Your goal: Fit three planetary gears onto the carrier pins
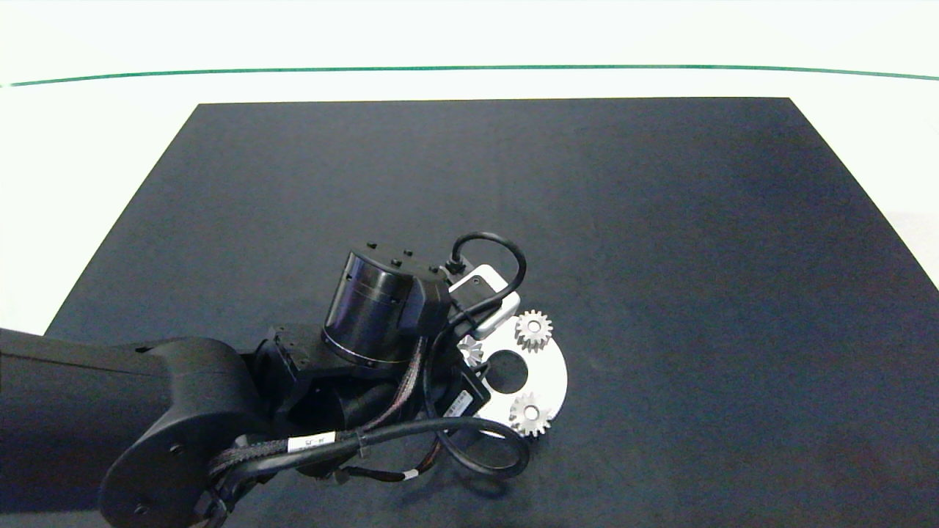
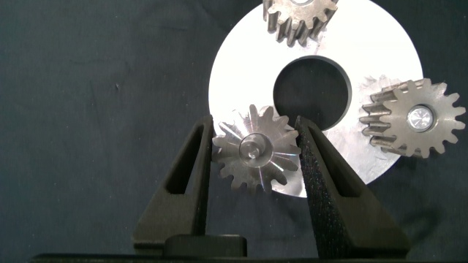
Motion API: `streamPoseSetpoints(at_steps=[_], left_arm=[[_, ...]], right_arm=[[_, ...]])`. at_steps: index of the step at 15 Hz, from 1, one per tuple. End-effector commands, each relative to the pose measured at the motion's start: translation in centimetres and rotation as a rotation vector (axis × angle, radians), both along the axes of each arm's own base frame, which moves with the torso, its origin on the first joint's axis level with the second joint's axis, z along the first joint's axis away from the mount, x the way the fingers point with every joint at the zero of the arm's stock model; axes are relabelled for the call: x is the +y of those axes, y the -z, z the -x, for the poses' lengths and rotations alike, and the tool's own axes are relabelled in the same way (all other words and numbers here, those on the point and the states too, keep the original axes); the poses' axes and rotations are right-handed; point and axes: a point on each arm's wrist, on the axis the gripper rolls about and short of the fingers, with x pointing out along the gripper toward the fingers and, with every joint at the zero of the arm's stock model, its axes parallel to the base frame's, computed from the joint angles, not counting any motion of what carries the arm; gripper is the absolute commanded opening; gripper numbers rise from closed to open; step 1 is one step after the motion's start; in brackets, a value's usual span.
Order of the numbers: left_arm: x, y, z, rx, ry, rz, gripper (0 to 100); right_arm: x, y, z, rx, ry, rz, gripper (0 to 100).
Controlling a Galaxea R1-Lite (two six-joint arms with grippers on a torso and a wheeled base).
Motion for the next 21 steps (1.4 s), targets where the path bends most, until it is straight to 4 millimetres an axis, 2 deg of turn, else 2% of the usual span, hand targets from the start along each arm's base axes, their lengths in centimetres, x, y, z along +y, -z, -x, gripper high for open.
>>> streamPoseSetpoints(at_steps=[1,9,20,21], left_arm=[[0.16,-0.27,0.08,-0.008,-0.002,0.006,13],[0.36,0.27,0.26,0.006,-0.003,-0.005,13],[0.84,-0.04,-0.25,0.011,-0.006,0.007,13],[0.87,0.14,-0.22,0.016,-0.006,0.002,100]], right_arm=[[-0.01,0.04,0.0,0.004,0.002,0.002,100],[-0.01,0.01,0.02,0.002,0.002,0.002,100],[0.05,0.02,-0.02,0.005,0.006,0.004,100],[0.05,0.04,-0.02,0.007,0.006,0.005,100]])
